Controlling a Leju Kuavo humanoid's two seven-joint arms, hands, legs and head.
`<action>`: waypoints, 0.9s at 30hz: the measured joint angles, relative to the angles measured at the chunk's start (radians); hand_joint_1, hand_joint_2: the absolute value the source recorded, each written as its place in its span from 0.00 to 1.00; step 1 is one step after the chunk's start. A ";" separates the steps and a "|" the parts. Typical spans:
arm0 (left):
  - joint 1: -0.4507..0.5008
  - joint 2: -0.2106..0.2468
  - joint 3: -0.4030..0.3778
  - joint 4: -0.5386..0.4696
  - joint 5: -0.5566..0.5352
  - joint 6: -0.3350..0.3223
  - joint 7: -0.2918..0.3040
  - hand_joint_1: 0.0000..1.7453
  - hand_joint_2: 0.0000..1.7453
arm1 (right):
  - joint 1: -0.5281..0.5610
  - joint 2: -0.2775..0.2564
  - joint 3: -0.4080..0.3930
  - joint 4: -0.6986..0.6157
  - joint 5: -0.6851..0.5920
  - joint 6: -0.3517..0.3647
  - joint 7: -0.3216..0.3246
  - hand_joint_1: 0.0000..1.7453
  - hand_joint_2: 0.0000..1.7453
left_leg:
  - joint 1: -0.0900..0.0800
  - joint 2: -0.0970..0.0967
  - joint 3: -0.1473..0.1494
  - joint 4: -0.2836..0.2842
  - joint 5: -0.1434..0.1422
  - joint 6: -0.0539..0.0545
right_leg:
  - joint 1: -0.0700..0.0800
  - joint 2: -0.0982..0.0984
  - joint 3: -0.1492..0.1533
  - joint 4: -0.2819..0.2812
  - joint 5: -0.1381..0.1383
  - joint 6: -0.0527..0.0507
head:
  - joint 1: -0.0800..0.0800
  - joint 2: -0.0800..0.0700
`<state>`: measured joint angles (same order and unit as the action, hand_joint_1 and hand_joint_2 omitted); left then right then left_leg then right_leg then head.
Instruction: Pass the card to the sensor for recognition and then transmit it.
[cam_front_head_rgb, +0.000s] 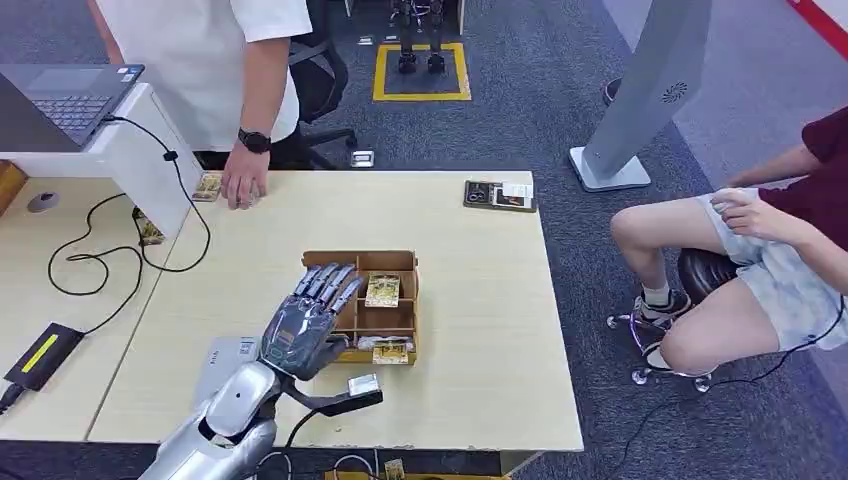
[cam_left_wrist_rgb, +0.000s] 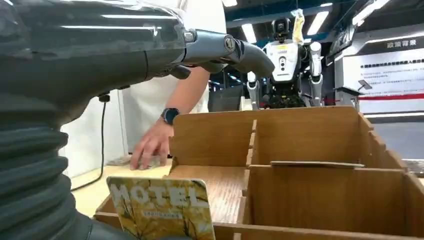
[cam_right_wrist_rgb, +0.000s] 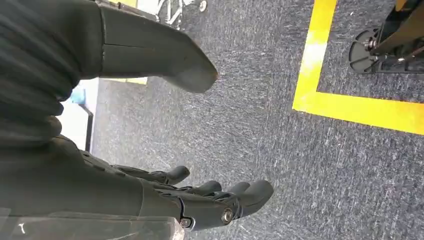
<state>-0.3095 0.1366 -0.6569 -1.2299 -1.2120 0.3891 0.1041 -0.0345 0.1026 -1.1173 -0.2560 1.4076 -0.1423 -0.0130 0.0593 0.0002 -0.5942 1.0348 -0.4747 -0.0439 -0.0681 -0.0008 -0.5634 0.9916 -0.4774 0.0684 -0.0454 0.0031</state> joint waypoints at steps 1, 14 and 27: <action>0.002 0.006 0.000 -0.008 -0.005 -0.004 0.000 0.00 1.00 | 0.001 0.000 0.000 -0.001 0.000 0.000 0.000 0.00 1.00 | 0.000 0.000 0.000 0.000 0.000 0.000 | 0.000 0.000 0.000 0.000 0.000 0.000 | 0.000 0.000; 0.022 0.041 0.000 -0.059 -0.032 -0.061 0.020 0.00 1.00 | 0.007 0.000 0.000 -0.020 0.000 0.012 0.003 0.00 1.00 | 0.000 0.000 0.000 0.000 0.000 0.000 | 0.000 0.000 0.000 0.000 0.000 0.000 | 0.000 0.000; 0.012 0.048 0.000 -0.064 -0.030 -0.137 0.020 0.00 1.00 | 0.007 0.000 0.000 -0.034 0.006 0.018 0.008 0.00 1.00 | 0.000 0.000 0.001 0.000 0.000 0.000 | 0.000 0.000 0.001 0.000 0.000 0.000 | 0.000 0.000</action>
<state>-0.2977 0.1846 -0.6569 -1.2936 -1.2417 0.2517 0.1240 -0.0279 0.1026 -1.1173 -0.2903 1.4134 -0.1247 -0.0053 0.0593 0.0000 -0.5932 1.0348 -0.4746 -0.0439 -0.0681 -0.0012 -0.5620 0.9915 -0.4774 0.0685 -0.0450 0.0031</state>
